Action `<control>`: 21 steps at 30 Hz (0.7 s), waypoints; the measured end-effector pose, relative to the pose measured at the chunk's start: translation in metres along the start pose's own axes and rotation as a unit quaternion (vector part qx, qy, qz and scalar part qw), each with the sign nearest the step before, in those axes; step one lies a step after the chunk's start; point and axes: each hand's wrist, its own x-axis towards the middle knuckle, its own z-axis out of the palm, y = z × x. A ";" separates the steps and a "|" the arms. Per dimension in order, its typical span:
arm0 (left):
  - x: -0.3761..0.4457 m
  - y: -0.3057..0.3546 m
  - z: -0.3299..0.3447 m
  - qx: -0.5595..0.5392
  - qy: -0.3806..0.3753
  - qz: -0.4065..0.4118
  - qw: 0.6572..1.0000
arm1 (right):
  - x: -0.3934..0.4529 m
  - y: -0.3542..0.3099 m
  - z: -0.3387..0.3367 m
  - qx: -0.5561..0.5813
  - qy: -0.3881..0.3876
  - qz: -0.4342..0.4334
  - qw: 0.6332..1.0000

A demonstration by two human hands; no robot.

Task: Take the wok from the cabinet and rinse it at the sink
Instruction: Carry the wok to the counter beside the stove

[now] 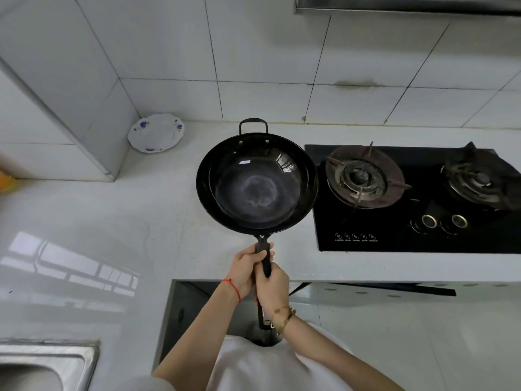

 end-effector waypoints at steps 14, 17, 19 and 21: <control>-0.008 0.004 0.000 0.070 0.003 0.029 0.997 | 0.004 0.002 -0.005 -0.066 -0.073 -0.012 0.995; -0.007 0.005 0.001 0.138 0.017 0.037 0.990 | 0.009 0.004 -0.013 -0.128 -0.120 -0.040 0.984; -0.005 0.005 0.001 0.228 0.046 0.054 0.971 | 0.012 0.003 -0.022 -0.167 -0.131 -0.063 0.975; -0.006 0.004 -0.003 0.331 0.083 0.080 0.936 | 0.017 0.004 -0.032 -0.232 -0.117 -0.086 0.962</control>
